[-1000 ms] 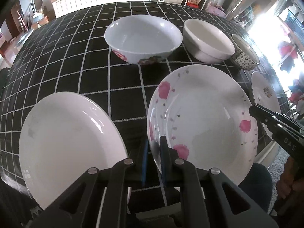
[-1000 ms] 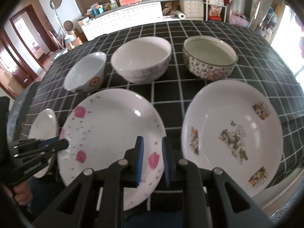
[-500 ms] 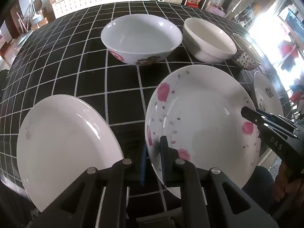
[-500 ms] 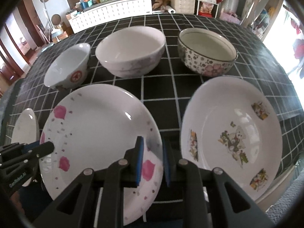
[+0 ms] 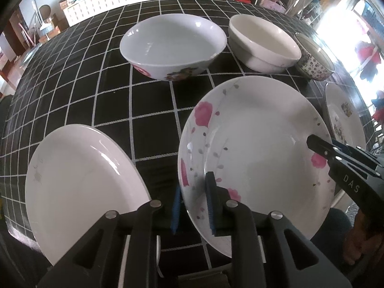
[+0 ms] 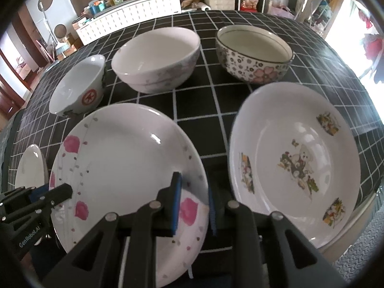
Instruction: Organize plates and bowls
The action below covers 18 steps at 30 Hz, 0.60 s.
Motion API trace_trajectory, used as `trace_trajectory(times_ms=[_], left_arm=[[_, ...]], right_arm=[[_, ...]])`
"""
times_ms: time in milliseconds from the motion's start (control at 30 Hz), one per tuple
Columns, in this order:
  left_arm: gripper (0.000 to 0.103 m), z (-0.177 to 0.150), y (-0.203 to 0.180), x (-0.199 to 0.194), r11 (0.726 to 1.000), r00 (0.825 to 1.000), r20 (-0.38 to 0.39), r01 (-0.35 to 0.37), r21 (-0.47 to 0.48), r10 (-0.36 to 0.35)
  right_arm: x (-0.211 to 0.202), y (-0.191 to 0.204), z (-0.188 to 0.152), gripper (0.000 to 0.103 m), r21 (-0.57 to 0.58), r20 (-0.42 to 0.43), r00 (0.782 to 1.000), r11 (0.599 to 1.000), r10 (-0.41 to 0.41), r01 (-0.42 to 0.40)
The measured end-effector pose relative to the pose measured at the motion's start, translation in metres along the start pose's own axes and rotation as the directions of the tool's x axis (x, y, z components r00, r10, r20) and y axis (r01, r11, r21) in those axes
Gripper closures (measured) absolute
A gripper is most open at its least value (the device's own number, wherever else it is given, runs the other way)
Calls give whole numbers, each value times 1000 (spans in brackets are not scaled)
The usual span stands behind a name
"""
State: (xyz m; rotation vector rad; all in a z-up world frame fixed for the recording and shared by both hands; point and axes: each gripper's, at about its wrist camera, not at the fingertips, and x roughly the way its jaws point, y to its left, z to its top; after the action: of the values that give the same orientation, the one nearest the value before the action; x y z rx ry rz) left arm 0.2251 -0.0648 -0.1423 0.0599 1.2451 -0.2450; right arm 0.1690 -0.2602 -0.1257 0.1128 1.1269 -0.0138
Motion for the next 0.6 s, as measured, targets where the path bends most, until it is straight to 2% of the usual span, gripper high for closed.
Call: trace_trajectory(times_ms=[133,333,600], left_arm=[[87,2,-3,1,1000,1000,-3,-7,0,7],[87,2,1,-1,1000,1000,-8,6,-20,-6],[87,6,7,-26,1000,999,44,-6,-25,7]], right_arm=[[2,3,2,75,1,-2,1000,1000,0,0],[1,-9,3,76,77,-6,998,995,62,-61],[-16,-1,7,76,79,29,997,994,77,-79]])
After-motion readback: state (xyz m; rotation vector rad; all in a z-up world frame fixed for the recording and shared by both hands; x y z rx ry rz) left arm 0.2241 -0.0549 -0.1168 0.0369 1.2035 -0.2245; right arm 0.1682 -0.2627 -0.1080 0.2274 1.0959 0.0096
